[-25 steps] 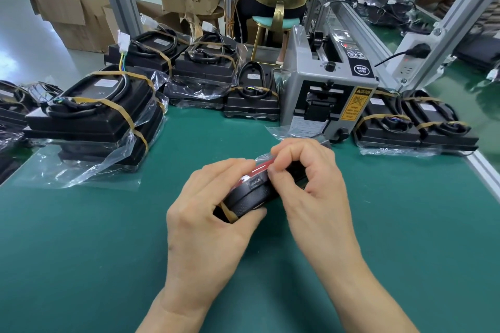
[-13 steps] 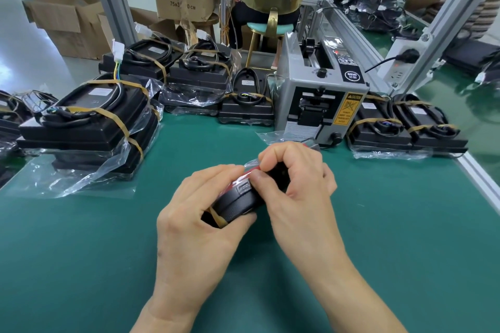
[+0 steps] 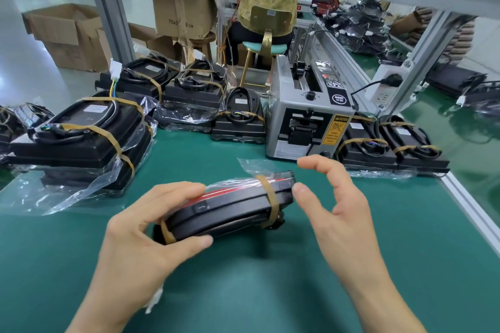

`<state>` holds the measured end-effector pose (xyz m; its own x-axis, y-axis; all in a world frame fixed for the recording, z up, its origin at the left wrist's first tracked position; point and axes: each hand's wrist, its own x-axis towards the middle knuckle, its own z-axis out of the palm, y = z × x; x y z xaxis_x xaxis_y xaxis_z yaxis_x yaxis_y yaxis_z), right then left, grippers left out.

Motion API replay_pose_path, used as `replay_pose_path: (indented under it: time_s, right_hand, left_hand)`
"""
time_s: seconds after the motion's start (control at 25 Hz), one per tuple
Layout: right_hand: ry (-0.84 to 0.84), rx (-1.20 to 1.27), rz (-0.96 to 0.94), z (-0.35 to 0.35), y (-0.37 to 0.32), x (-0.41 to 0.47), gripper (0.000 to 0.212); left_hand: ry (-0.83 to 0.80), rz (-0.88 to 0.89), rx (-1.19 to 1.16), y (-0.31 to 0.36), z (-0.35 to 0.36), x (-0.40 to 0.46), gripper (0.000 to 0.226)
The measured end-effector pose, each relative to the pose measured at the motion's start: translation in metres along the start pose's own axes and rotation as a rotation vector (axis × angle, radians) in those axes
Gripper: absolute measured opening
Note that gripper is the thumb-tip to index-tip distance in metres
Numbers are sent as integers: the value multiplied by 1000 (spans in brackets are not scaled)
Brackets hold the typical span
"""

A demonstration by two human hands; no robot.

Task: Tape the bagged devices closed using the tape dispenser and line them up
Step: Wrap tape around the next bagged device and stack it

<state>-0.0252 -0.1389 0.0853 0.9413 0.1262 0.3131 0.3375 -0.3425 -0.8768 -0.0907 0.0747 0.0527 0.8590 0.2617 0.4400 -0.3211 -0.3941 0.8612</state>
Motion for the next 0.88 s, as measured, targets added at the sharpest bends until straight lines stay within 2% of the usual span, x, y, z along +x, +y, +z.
replay_pose_path:
  time_s: [0.12,0.24,0.44,0.6,0.72,0.88]
  right_hand:
    - [-149,28,83,-7,9,4,35]
    - [-272,103,111,-5,15,10,33]
    - [-265,315,191,2,18,16,26]
    - [-267,375,196,4,23,17,25]
    - [-271,418,181,5,24,15,26]
    - [-292,457,145,3,25,14,26]
  left_hand:
    - [-43,-21,-20,-7,-11,2,57]
    - [-74,-11,-20,-10,-15,4,61]
    - [-98,-7,60,-5,-16,5,58]
    - [-59,213,433,19,-10,9,61]
    - [-115,373,510,42,17,17,56]
    - [-283,397,579,49,51,25,50]
